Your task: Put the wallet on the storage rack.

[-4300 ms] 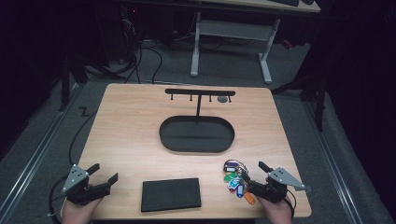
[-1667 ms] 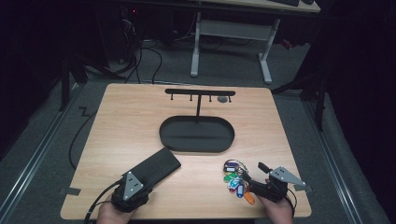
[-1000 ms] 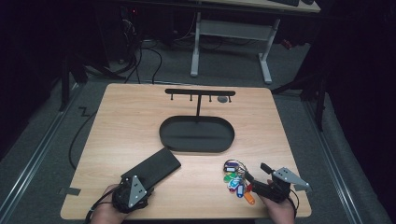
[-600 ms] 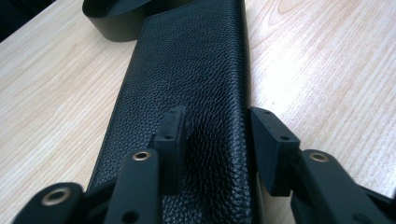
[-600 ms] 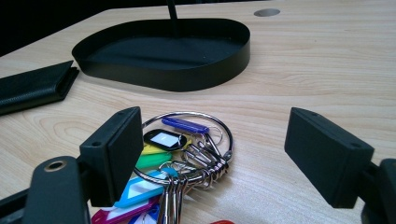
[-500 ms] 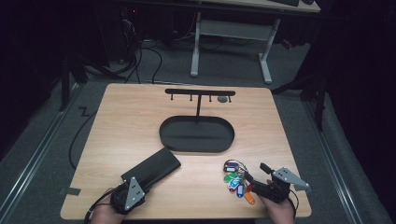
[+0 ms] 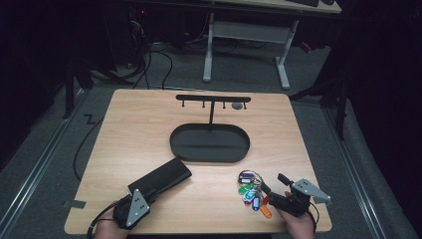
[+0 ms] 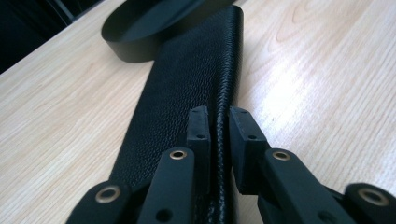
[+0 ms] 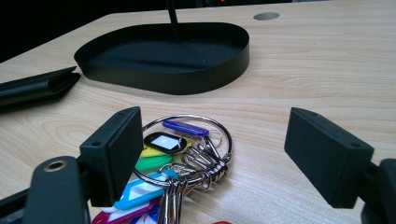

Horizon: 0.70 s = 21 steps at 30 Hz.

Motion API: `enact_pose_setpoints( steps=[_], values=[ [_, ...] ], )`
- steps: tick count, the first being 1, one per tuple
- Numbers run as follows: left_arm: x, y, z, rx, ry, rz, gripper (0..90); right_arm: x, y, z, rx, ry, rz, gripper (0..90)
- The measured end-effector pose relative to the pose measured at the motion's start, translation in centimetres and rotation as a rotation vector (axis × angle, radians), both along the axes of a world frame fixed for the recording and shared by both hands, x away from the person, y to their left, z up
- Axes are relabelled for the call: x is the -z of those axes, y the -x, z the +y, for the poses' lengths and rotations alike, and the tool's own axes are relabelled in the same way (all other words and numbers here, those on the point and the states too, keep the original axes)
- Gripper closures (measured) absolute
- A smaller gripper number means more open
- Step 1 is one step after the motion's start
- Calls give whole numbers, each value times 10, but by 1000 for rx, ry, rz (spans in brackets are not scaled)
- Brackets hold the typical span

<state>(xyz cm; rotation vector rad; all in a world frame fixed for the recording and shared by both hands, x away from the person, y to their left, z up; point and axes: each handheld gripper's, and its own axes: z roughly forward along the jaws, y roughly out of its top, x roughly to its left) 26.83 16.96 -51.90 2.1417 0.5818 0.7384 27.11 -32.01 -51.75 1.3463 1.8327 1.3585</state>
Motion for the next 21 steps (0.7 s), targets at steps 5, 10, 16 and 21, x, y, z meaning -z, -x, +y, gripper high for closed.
enact_pose_setpoints(
  steps=[5,10,16,21],
  values=[
    [-8,0,8,-13,68,4,812,0,0,0,2,-1,4,196],
    [-16,3,13,-11,123,5,819,0,-1,1,-1,5,6,197],
    [-21,3,19,-13,191,24,824,0,-1,1,0,4,5,197],
    [-26,3,24,-13,269,53,828,0,-1,1,0,5,5,198]
  ],
)
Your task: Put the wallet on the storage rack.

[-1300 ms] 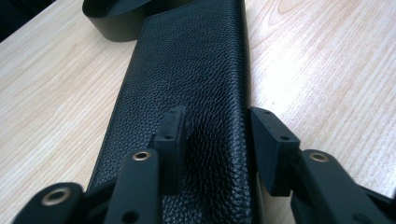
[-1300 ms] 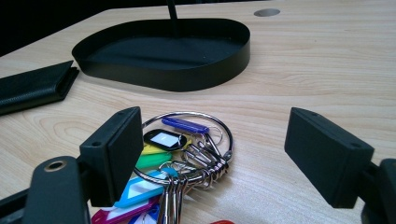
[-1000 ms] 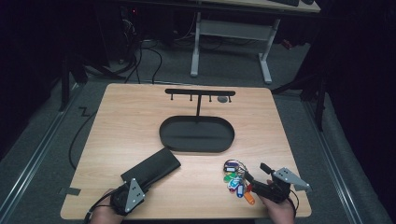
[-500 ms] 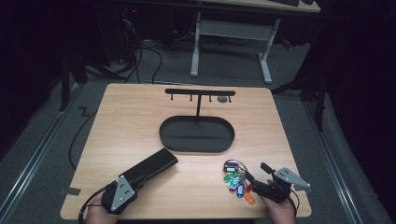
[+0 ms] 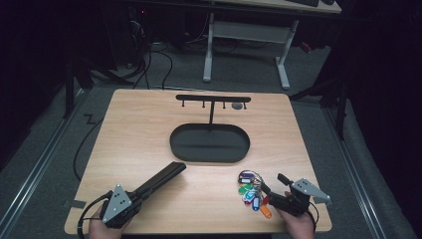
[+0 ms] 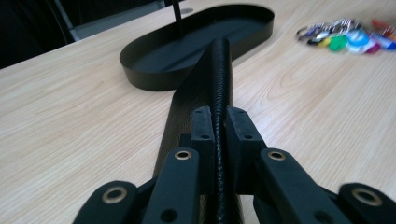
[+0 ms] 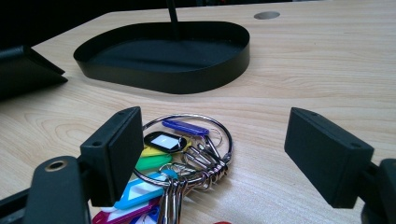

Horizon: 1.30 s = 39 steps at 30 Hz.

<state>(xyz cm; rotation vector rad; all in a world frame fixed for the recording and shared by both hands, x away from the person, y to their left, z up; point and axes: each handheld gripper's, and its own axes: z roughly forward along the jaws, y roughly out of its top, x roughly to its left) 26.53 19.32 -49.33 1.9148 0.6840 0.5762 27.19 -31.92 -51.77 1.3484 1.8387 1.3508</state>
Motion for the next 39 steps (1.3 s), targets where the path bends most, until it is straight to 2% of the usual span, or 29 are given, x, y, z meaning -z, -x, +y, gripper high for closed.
enact_pose_setpoints(
  steps=[4,9,25,30,39],
  values=[
    [-4,1,4,8,61,22,829,0,0,0,-2,0,-2,198],
    [-7,3,5,6,85,34,830,0,0,0,-4,4,-7,199],
    [-15,6,8,39,213,93,833,-1,-1,0,-1,5,-9,199],
    [-13,5,7,41,215,101,833,0,-1,0,-3,6,-8,199],
    [-6,-2,17,18,220,134,820,0,-1,1,-2,6,-4,199]
  ],
)
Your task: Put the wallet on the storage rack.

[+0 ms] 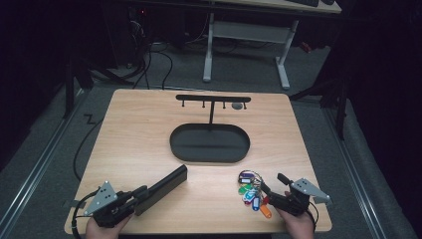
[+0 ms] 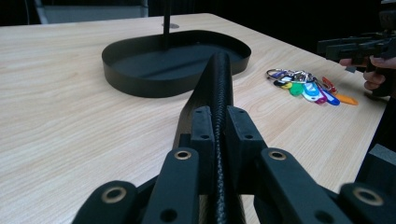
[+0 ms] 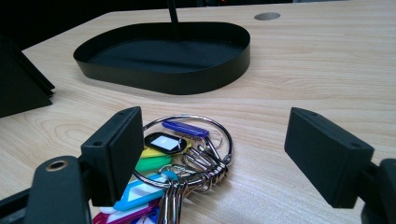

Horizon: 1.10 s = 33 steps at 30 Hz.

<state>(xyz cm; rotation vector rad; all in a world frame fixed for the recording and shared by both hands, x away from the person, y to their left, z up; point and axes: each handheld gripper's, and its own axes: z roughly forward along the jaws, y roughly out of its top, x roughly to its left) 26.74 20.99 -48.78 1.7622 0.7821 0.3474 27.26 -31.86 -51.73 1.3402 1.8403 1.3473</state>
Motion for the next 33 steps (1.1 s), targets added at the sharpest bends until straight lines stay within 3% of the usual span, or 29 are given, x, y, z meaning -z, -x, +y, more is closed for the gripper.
enact_pose_setpoints(
  steps=[12,19,27,31,33],
  values=[
    [-3,3,-3,-20,-61,-50,790,0,0,0,-1,-1,6,199],
    [-2,3,-4,-20,-84,-52,721,0,0,-1,-3,-1,2,199],
    [-2,2,-8,-28,-152,-69,560,1,-1,-1,-3,-1,6,199],
    [-8,5,-12,-65,-189,-86,468,0,-1,-1,-2,-3,6,201],
    [-13,4,-15,-70,-207,-63,408,0,-1,-1,-1,-5,4,201]
  ],
)
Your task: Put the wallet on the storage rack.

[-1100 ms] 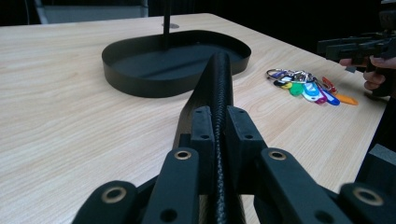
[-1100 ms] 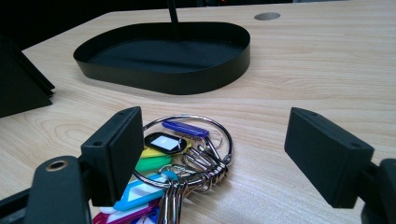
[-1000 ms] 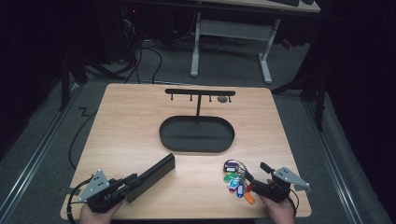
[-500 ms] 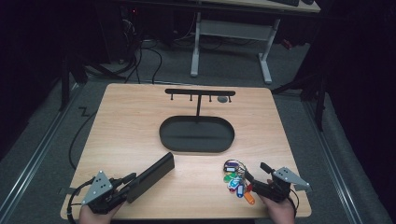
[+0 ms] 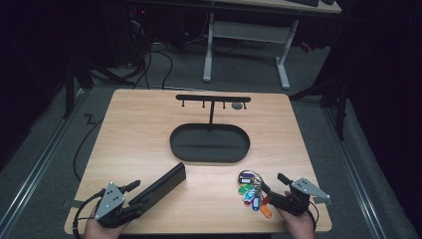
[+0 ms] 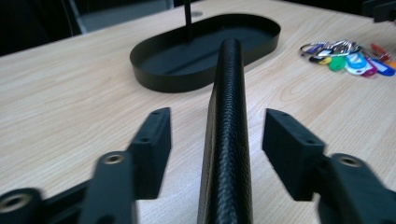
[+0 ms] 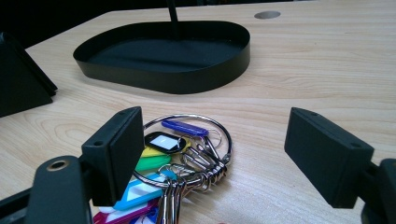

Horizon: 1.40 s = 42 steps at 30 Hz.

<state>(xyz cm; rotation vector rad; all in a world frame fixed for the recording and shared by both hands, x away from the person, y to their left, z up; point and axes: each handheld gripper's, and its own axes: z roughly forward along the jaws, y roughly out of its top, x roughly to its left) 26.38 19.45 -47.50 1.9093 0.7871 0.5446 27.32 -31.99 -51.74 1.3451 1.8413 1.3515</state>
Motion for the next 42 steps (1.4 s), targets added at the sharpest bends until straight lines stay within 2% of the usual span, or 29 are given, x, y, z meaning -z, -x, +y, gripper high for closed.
enact_pose_setpoints(
  steps=[2,4,7,9,14,18,20,22,24,26,30,32,42],
  values=[
    [-3,-2,-3,6,-21,10,387,-1,1,-1,-1,-5,-4,201],
    [-6,-3,-6,7,-64,12,384,-1,1,-2,-3,-7,-5,201],
    [-12,-6,-13,24,-109,42,369,-1,1,-4,-9,-9,-7,201],
    [-15,-7,-18,25,-167,42,330,-1,1,-5,-9,-15,-6,201],
    [-22,-14,-27,54,-280,66,355,-1,1,-7,-10,-30,-7,203],
    [-27,-23,-29,60,-338,147,388,-2,1,-7,-14,-35,-7,203],
    [-30,-27,-32,60,-387,192,434,-2,1,-7,-15,-37,-8,204],
    [-31,-30,-33,71,-414,222,463,-2,1,-7,-12,-42,-4,204],
    [-33,-33,-35,85,-459,245,481,-2,1,-8,-11,-44,-3,205],
    [-34,-34,-38,101,-479,269,521,-2,1,-8,-10,-47,-1,205],
    [-35,-36,-43,112,-512,282,602,-1,1,-8,-10,-46,1,206],
    [-34,-38,-45,114,-527,311,614,-1,1,-9,-10,-45,0,206],
    [-39,-48,-50,118,-545,408,719,0,0,-9,-3,-50,8,206]
  ],
)
